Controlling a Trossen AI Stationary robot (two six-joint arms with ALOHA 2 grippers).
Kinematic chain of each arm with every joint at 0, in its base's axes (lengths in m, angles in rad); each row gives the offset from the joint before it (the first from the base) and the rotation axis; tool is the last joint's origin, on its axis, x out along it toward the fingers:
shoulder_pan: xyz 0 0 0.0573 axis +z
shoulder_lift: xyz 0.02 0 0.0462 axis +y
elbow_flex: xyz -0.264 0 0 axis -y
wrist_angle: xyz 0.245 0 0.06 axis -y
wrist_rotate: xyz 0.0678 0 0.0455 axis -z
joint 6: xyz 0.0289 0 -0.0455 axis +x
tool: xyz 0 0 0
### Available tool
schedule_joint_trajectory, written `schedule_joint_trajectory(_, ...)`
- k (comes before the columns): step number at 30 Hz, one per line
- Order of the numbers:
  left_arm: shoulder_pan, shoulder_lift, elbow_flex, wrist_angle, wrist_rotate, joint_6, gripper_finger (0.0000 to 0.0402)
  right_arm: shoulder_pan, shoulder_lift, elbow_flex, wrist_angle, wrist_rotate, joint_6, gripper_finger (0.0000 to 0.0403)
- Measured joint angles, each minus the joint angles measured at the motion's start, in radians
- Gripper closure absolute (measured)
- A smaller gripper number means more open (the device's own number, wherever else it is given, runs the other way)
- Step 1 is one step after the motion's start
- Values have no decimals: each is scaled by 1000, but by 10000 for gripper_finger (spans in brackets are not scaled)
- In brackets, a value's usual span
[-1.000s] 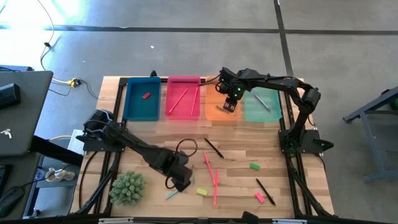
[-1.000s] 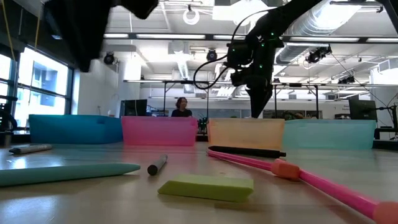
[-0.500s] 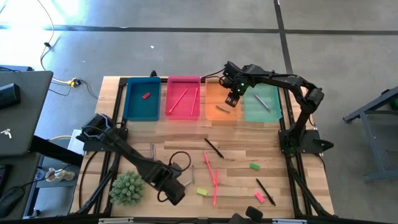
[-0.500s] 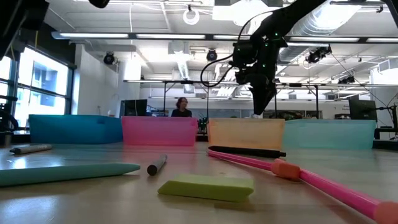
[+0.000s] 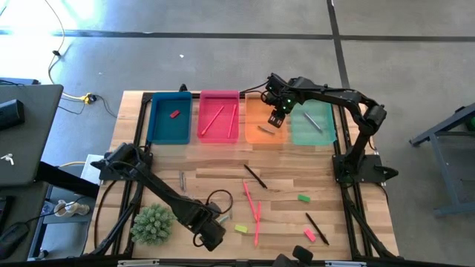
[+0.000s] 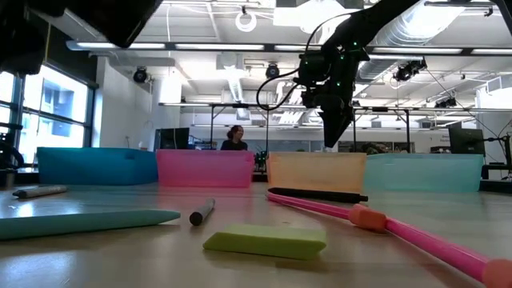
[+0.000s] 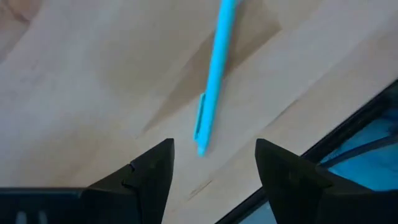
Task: Sort crayons/erasers/pens/pencils in bins
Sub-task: Put the blue pen into the green bin
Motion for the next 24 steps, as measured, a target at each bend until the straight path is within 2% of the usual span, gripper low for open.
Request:
schedule_joint_trajectory(19, -7, 135, 5, 33, 35, -2, 191, 0, 0, 0, 23, 0, 0, 279)
schedule_joint_trajectory(24, -8, 143, 6, -1, 9, 1, 208, -9, 0, 0, 22, 2, -56, 279)
